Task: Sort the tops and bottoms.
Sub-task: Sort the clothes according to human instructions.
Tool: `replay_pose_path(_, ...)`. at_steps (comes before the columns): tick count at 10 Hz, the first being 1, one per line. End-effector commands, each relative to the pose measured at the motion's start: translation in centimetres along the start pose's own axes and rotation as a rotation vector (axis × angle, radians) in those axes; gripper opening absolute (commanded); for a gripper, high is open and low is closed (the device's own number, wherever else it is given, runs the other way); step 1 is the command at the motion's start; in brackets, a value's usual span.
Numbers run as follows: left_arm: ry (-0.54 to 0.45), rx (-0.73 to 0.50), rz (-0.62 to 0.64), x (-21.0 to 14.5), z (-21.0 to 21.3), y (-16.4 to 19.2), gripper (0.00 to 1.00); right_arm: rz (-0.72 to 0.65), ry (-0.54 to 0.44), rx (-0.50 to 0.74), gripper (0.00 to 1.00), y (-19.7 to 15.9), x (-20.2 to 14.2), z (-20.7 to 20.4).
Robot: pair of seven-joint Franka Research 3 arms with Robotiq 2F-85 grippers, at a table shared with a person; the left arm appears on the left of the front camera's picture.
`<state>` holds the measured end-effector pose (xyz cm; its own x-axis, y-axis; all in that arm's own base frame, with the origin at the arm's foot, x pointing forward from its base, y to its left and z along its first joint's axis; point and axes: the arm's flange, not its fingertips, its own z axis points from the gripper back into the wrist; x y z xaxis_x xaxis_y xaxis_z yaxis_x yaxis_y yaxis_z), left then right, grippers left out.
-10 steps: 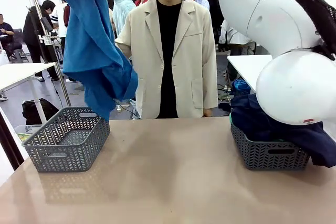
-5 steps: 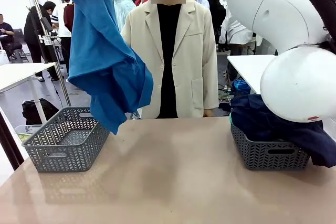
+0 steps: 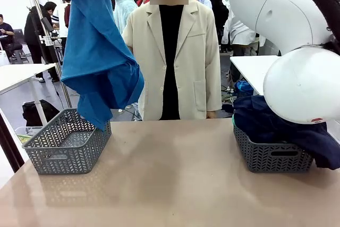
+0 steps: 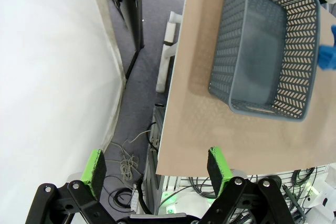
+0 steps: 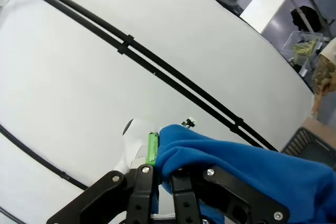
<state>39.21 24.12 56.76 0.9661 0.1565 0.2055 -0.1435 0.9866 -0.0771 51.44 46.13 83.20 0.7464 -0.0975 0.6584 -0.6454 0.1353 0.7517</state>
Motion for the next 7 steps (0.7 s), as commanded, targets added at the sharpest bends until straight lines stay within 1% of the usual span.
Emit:
replay_pose_path(1,0.005,-0.004,0.012,0.2,0.3,0.0,1.0,0.066,-0.045,0.106,0.0,0.2,4.9,-5.6)
replay_pose_path(2,0.005,-0.004,0.012,0.2,0.3,0.0,1.0,0.059,-0.028,0.173,0.0,0.3,6.7,-8.6)
replay_pose_path(4,0.005,-0.004,0.012,0.2,0.3,0.0,1.0,0.047,-0.051,0.289,0.0,-0.4,10.2,-14.4)
replay_pose_path(5,0.005,-0.004,0.012,0.2,0.3,0.0,1.0,0.059,-0.063,0.312,0.0,-1.5,11.7,-17.2)
replay_pose_path(6,0.005,-0.004,0.012,0.2,0.3,0.0,1.0,0.055,-0.087,0.371,0.0,-2.7,12.9,-19.9)
replay_pose_path(7,0.005,-0.004,0.012,0.2,0.3,0.0,1.0,0.082,-0.102,0.437,0.0,-4.0,13.9,-22.8)
